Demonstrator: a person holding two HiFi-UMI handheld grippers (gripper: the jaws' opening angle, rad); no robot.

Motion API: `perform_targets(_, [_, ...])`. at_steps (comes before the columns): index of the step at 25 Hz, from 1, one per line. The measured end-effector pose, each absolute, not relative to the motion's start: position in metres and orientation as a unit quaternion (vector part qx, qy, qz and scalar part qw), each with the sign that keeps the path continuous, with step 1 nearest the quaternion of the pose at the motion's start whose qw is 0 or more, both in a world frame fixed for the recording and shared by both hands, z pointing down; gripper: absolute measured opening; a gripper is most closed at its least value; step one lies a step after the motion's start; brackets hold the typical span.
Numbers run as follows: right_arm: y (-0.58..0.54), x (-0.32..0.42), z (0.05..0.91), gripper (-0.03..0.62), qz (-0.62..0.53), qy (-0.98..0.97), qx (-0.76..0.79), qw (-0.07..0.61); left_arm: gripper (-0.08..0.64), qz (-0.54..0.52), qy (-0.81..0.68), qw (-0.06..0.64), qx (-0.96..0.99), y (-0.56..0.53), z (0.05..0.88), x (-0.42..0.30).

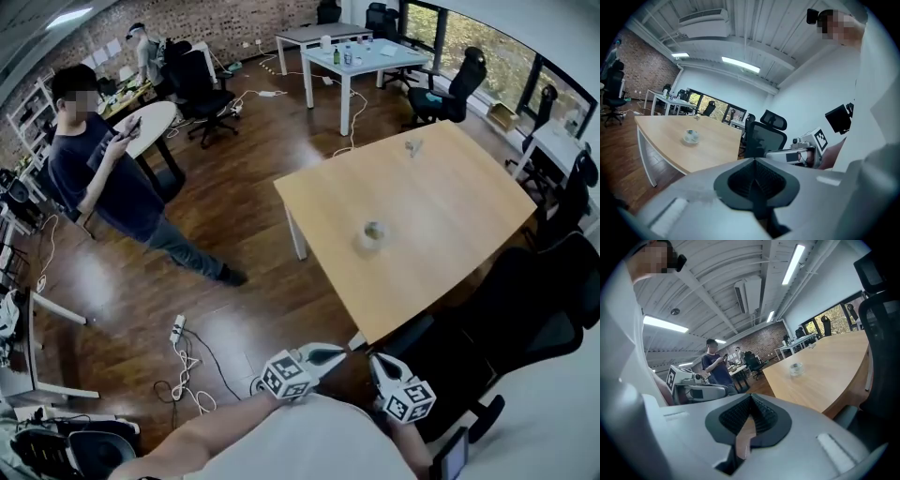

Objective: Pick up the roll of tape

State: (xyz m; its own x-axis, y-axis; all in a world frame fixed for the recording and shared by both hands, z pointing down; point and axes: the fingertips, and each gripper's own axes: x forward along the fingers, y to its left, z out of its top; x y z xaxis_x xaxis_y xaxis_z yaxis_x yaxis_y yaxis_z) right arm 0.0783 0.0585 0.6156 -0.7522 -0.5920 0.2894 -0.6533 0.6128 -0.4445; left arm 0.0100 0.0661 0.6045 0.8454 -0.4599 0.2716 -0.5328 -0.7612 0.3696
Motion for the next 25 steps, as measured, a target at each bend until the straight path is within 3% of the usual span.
perform_targets(9, [0.001,0.058,0.594,0.008,0.252,-0.880,0.397,0.075,0.006,0.072,-0.217,0.206,0.952,-0.003,0.584,-0.012])
perform_targets(25, [-0.092,-0.047,0.611,0.008,0.232,-0.871,0.406,0.148,0.006,0.060,-0.219,0.211,0.951,-0.104,0.594,-0.139])
